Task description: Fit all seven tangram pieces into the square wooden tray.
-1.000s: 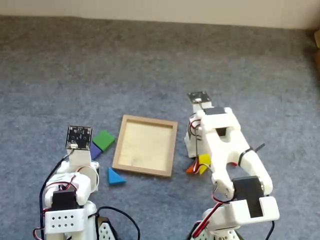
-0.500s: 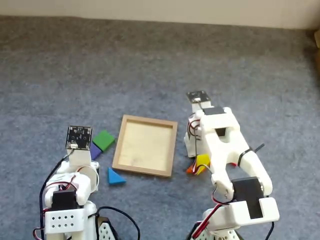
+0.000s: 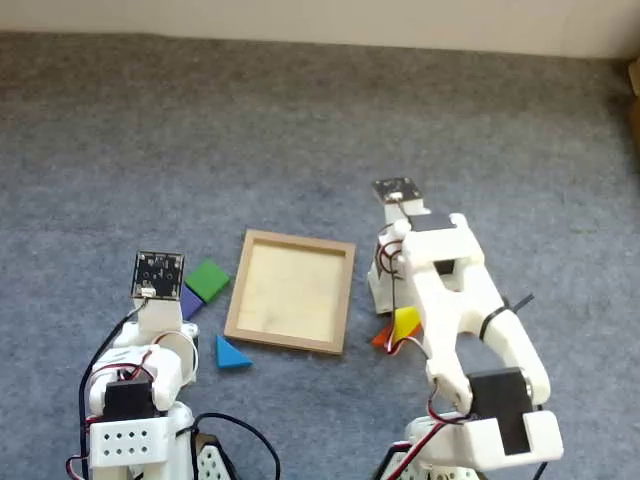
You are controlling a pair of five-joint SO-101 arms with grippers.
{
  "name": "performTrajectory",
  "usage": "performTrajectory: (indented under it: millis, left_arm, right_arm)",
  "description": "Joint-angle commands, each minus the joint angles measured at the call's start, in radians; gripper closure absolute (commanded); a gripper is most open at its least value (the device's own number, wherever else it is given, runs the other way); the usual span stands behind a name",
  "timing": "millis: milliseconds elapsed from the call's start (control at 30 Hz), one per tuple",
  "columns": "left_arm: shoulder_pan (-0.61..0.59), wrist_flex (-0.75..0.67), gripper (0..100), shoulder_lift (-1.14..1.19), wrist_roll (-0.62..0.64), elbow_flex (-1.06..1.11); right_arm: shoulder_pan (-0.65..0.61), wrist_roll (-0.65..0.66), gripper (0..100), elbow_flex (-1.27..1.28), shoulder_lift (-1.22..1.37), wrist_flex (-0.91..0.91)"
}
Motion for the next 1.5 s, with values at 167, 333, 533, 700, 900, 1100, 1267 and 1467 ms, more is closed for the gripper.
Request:
performTrajectory:
  millis: [167,333,533,700,900,1100,1267,1467]
  left_arm:
    - [0.010,-0.014,92,-0.008,-0.003,0.027]
    - [0.010,-0.014,92,-0.008,-0.003,0.027]
    - [0.010,-0.014,92,-0.008,-0.003,0.027]
    - [0.010,-0.014,92,-0.008,-0.003,0.027]
    - [0.010,-0.014,92,-0.008,-0.003,0.027]
    - [0.010,-0.014,92,-0.008,-0.003,0.027]
    - [0.010,-0.014,92,-0.008,-0.003,0.027]
    - [0.010,-0.014,92,-0.008,-0.003,0.027]
  right_arm:
    - [-0.065,-0.002,76.0,-0.016,-0.070,0.012]
    - [-0.087,-0.031,75.9,-0.016,-0.070,0.012]
    - [-0.044,-0.035,67.8,-0.016,-0.070,0.051]
    - [-0.019,-0.032,63.4,-0.010,-0.059,0.027]
    - [-0.024,-0.029,63.4,-0.007,-0.059,-0.018]
    - [-0.058,-0.029,70.0,-0.005,-0.058,-0.018]
    - [-0.054,-0.029,70.7,-0.005,-0.056,-0.018]
    - [-0.051,-0.029,70.6,-0.005,-0.050,-0.019]
